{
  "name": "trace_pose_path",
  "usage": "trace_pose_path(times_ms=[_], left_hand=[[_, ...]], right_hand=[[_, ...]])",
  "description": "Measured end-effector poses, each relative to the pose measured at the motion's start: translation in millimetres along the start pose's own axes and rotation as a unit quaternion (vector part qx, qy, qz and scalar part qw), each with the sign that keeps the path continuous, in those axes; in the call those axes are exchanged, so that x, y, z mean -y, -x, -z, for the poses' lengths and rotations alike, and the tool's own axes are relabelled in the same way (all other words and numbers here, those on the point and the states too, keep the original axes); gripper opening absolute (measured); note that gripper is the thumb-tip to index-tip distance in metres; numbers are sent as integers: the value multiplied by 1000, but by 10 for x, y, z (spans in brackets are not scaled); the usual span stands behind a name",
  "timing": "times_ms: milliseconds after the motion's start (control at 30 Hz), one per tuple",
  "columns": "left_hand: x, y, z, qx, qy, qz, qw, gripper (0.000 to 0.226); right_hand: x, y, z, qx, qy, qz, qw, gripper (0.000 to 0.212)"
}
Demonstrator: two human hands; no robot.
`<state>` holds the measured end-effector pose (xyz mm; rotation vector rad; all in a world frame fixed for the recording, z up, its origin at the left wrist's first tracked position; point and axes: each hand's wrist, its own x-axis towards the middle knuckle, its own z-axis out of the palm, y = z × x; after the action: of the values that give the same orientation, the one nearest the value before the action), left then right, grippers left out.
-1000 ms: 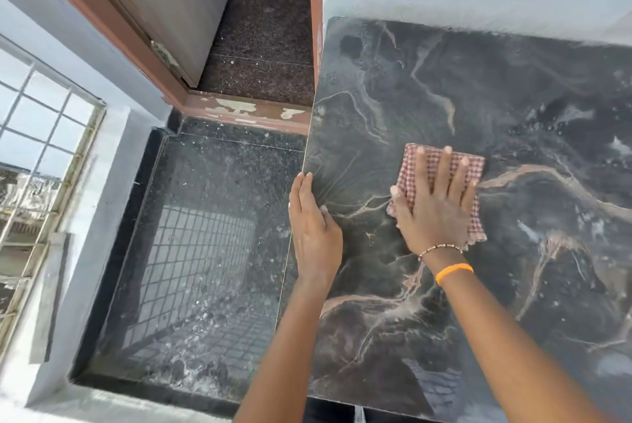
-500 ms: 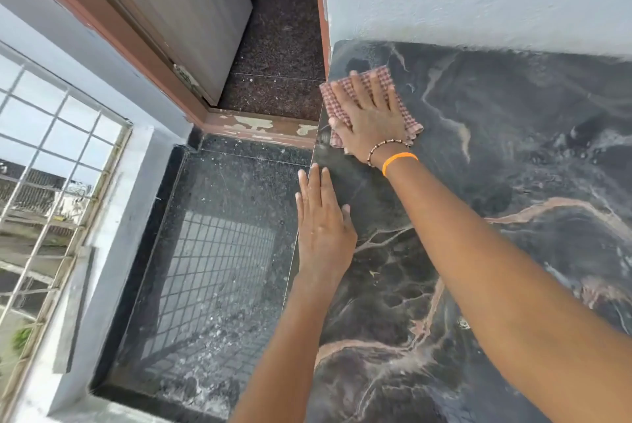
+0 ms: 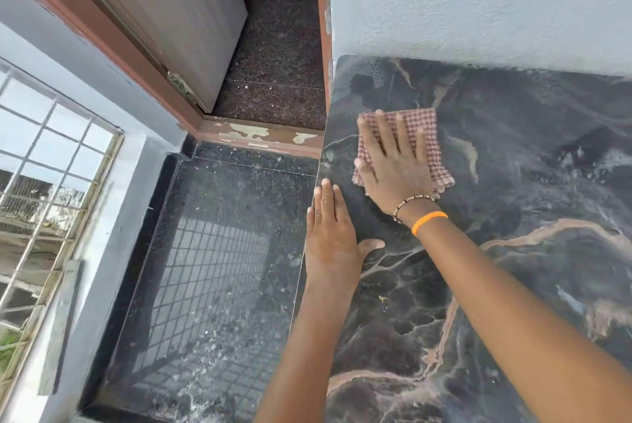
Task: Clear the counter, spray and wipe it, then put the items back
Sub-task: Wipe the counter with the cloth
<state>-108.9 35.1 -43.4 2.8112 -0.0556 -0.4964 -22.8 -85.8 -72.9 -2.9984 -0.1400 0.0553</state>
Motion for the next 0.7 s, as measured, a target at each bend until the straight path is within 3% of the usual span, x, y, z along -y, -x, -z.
trace_pose_path(times_ms=[133, 400, 567, 700], left_hand=[[-8, -21, 1, 2, 21, 8, 1000, 107], [-93, 31, -4, -7, 45, 12, 999, 102], [-406, 73, -72, 46, 34, -22, 998, 107], [-523, 60, -89, 73, -23, 2, 997, 113]], right_hand=[[291, -620, -37, 11, -11, 34, 999, 61], [282, -1258, 77, -10, -50, -28, 998, 57], [-346, -1011, 125, -35, -55, -90, 994, 57], [-1157, -753, 195, -47, -42, -154, 986, 57]])
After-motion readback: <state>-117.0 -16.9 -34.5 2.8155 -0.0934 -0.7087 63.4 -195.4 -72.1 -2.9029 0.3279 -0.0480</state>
